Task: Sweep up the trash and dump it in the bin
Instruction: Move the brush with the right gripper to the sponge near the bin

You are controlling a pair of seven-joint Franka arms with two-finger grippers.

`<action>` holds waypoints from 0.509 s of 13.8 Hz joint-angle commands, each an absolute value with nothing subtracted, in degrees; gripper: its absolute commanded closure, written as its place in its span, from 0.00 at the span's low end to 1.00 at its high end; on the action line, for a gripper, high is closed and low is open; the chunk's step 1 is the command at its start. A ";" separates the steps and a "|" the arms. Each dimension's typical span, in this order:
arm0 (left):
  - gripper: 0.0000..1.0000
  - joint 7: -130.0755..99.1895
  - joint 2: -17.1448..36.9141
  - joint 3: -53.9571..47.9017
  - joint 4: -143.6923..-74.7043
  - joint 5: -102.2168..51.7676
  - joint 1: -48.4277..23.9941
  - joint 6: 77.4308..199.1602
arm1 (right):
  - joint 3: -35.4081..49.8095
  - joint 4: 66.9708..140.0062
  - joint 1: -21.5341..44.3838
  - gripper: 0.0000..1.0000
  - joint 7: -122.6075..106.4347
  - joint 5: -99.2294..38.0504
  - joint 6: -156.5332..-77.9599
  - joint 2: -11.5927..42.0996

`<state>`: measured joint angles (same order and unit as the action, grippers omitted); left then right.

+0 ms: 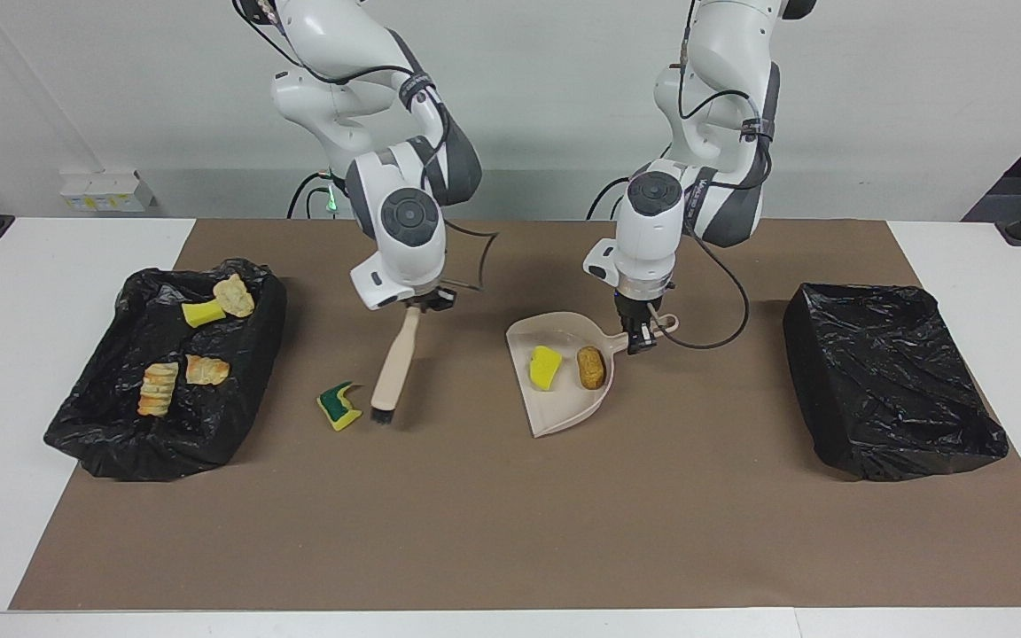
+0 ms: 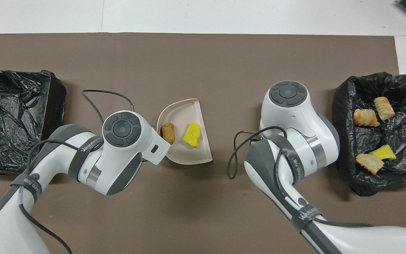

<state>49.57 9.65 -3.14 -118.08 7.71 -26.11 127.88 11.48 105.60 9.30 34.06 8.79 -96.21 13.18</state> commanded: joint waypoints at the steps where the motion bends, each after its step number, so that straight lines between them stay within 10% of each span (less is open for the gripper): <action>1: 1.00 50.01 7.82 -2.72 -120.59 8.88 -26.37 128.76 | 12.13 105.20 5.38 1.00 30.42 14.49 -94.13 13.89; 7: 1.00 50.10 7.82 -2.72 -120.59 8.88 -26.45 128.58 | 12.39 114.26 0.08 1.00 22.09 19.34 -101.78 12.74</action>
<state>49.57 9.64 -3.14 -118.11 7.71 -26.10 127.88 11.42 112.78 -0.15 25.56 18.07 -100.49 13.64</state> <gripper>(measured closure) 0.692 0.736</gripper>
